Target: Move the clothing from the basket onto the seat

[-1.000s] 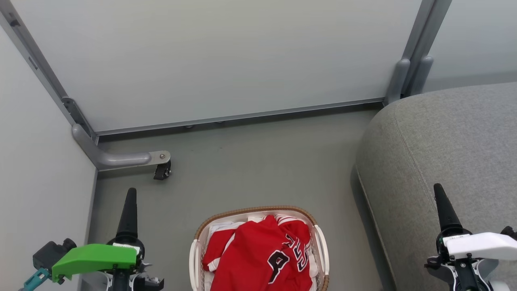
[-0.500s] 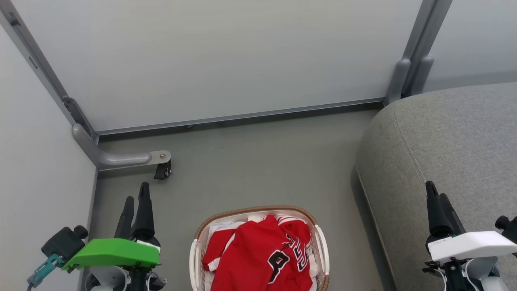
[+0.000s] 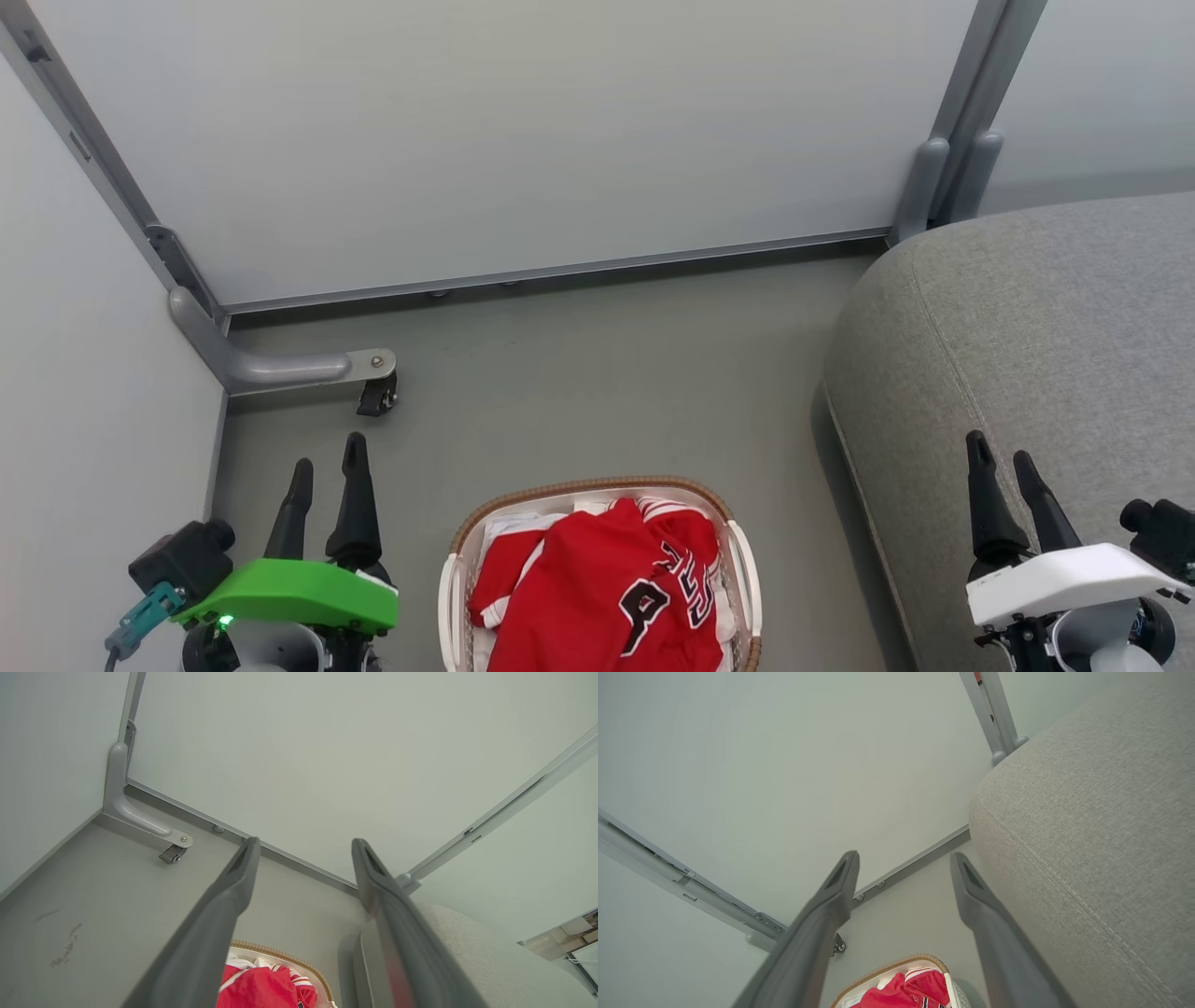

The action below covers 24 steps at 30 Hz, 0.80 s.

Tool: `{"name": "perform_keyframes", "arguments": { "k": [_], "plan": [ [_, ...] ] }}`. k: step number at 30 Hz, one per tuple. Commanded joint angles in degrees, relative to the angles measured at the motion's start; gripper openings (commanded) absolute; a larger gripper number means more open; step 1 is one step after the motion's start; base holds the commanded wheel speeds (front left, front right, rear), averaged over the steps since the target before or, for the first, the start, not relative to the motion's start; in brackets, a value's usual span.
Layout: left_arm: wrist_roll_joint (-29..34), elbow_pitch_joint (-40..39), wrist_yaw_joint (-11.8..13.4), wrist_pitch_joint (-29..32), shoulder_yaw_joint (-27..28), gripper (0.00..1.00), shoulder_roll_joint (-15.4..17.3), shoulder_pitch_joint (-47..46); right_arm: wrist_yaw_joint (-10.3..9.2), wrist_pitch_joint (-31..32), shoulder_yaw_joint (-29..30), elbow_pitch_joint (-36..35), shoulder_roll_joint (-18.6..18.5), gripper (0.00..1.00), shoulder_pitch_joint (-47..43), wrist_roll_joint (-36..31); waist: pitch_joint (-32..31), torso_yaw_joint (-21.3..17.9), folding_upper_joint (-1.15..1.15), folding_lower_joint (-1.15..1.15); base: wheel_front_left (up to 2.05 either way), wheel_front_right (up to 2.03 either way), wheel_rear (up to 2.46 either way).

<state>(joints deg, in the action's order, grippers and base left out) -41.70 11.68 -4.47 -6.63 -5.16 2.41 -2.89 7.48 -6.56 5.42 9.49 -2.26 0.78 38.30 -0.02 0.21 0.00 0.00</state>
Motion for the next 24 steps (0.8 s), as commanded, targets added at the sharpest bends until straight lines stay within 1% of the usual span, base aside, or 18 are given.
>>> {"name": "perform_keyframes", "arguments": {
  "k": [1, 7, 24],
  "plan": [
    [2.11, -0.16, 0.23, -0.58, -0.07, 1.0, 0.38, 0.24, 0.01, -0.62, -0.16, -0.28, -0.4, 1.0, -0.17, -2.3, -0.03, 0.02, 0.0, 0.0, 0.0, 0.0, 0.0],
    [5.68, 0.74, 0.51, -1.5, -0.3, 1.0, 0.41, 0.46, 0.01, -1.56, -0.65, 0.07, -0.45, 1.0, -0.28, -6.64, -0.1, 0.06, 0.0, 0.0, 0.0, 0.0, 0.0],
    [13.18, 4.46, 1.15, -3.88, -1.37, 1.0, 0.5, 0.81, 0.01, -3.93, -0.74, 0.29, -0.57, 1.0, -1.13, -16.61, -0.29, 0.4, 0.0, 0.0, 0.0, 0.0, 0.0]
  ]
}}
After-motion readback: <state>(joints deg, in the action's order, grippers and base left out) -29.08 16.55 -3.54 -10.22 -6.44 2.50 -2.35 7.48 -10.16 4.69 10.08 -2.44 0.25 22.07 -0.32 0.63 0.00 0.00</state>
